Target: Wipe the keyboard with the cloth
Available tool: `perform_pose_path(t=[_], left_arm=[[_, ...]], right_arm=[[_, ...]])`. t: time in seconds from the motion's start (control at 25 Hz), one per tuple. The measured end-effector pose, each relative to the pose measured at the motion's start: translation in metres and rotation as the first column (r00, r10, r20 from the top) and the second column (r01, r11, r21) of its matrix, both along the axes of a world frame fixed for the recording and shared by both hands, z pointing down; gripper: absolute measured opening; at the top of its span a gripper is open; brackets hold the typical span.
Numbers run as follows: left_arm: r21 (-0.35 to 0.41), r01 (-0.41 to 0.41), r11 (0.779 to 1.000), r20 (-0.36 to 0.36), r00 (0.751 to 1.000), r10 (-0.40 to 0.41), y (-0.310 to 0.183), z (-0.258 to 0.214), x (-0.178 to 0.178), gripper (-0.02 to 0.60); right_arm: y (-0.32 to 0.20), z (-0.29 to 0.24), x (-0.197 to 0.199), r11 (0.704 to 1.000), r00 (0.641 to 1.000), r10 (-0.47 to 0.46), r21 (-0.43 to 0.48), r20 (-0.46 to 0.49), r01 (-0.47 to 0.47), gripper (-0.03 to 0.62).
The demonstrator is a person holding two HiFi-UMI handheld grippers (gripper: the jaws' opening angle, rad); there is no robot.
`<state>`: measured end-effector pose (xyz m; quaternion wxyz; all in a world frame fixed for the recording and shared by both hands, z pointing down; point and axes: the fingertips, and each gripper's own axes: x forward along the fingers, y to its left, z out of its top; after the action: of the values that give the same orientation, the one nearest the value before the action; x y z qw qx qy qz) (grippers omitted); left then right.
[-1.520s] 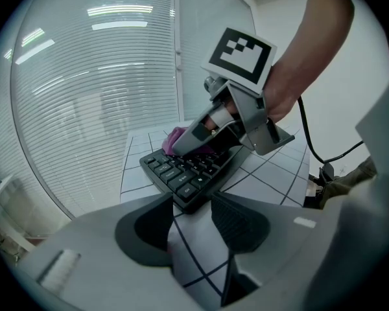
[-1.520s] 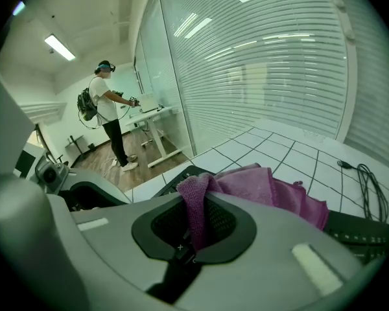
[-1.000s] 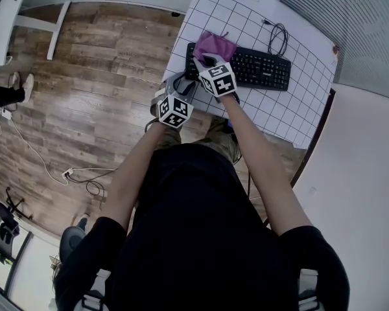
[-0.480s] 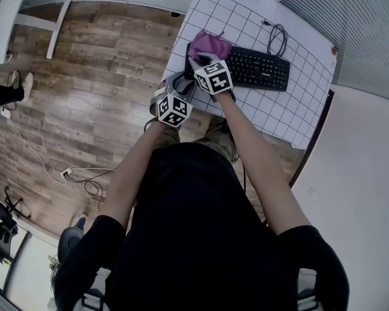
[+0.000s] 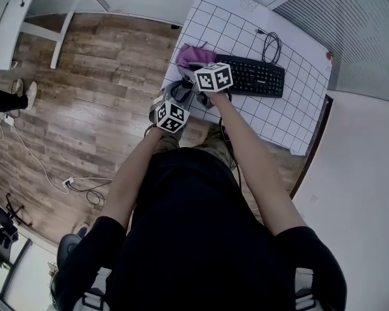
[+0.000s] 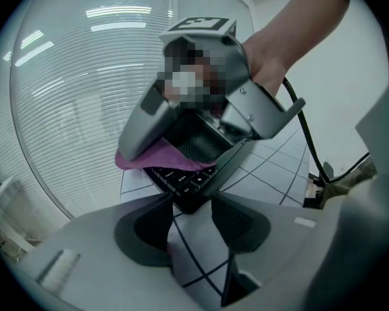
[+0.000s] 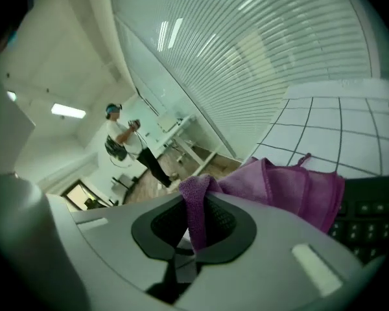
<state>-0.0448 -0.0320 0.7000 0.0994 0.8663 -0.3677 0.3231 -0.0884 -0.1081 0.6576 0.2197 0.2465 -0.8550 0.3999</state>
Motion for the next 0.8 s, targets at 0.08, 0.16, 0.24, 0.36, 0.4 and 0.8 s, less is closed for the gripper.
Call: perform_pose_path(t=[0.08, 0.16, 0.24, 0.36, 0.4, 0.8], left_arm=[[0.003, -0.005, 1.0, -0.001, 1.0, 0.005, 0.0, 0.0, 0.0, 0.16], [0.006, -0.004, 1.0, 0.003, 1.0, 0.004, -0.001, 0.0, -0.001, 0.16], [0.002, -0.003, 1.0, 0.002, 1.0, 0.003, 0.0, 0.0, -0.001, 0.16], [-0.004, -0.002, 1.0, 0.0, 1.0, 0.002, 0.0, 0.0, -0.003, 0.16], [-0.004, -0.001, 1.0, 0.001, 1.0, 0.001, 0.0, 0.0, -0.003, 0.158], [-0.003, 0.005, 1.0, 0.009, 1.0, -0.005, 0.0, 0.001, -0.005, 0.158]], right_arm=[[-0.001, -0.022, -0.004, 0.999, 0.993, 0.026, -0.031, 0.118, -0.023, 0.04], [-0.006, -0.045, 0.002, 0.998, 0.981, 0.063, -0.014, 0.183, -0.062, 0.04], [-0.011, -0.068, 0.017, 0.993, 0.963, 0.11, 0.004, 0.244, -0.114, 0.04], [-0.014, -0.093, 0.059, 0.979, 0.935, 0.186, 0.018, 0.303, -0.201, 0.04], [-0.014, -0.098, 0.077, 0.973, 0.928, 0.211, 0.026, 0.306, -0.23, 0.04], [0.005, -0.124, 0.274, 0.862, 0.842, 0.453, 0.098, 0.293, -0.497, 0.04]])
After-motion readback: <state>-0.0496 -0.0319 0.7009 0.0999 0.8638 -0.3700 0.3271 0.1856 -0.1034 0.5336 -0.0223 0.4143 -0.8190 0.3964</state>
